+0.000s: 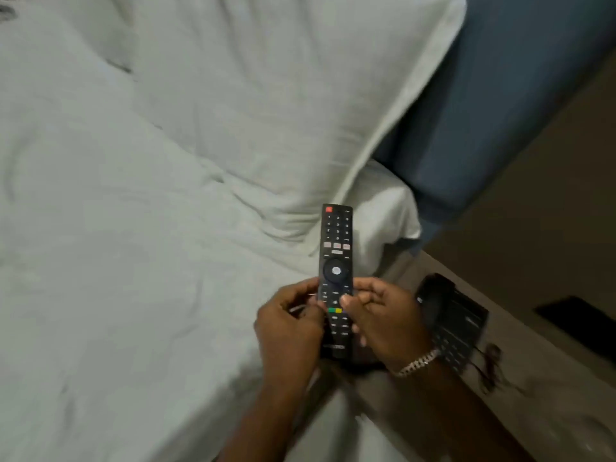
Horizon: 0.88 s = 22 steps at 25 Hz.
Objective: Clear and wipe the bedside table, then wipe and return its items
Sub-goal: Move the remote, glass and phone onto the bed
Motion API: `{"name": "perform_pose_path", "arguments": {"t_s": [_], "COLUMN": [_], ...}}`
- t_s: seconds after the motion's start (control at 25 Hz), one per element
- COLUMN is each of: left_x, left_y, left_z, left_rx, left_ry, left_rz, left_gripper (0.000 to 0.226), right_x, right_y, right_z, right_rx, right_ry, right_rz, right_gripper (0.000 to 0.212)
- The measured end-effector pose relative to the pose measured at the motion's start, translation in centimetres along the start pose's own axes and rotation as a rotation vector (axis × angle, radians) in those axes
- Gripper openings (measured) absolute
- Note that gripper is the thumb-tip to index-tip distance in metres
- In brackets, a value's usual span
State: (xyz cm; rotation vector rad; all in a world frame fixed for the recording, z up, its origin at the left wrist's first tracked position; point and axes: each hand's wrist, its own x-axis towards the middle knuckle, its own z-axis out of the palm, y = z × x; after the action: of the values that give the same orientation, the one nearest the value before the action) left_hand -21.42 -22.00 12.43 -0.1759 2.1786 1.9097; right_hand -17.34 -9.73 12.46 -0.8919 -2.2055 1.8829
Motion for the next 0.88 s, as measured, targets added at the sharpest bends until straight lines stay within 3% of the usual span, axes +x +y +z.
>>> {"name": "perform_pose_path", "arguments": {"t_s": [0.2, 0.32, 0.44, 0.64, 0.88], "left_x": [8.6, 11.6, 12.2, 6.9, -0.1], "left_y": [0.1, -0.9, -1.8, -2.6, -5.2], "left_z": [-7.6, -9.0, -9.1, -6.0, 2.0], "left_rx": [0.064, 0.091, 0.174, 0.367, 0.574], "left_ry": [0.265, 0.294, 0.276, 0.416, 0.481], "left_rz": [0.014, -0.010, -0.004, 0.144, 0.218], "left_gripper": [0.035, 0.031, 0.030, 0.024, 0.045], "right_x": [7.3, 9.9, 10.6, 5.9, -1.6], "right_y": [-3.4, -3.2, -2.4, 1.3, 8.4], "right_z": [11.8, 15.2, 15.8, 8.8, -8.5], "right_rx": [-0.241, -0.327, -0.263, -0.090, -0.304], "right_ry": [-0.125, -0.107, -0.068, 0.071, 0.189], "right_rz": [-0.121, -0.146, -0.106, -0.066, -0.048], "right_gripper": [0.010, 0.014, 0.018, 0.012, 0.011]}}
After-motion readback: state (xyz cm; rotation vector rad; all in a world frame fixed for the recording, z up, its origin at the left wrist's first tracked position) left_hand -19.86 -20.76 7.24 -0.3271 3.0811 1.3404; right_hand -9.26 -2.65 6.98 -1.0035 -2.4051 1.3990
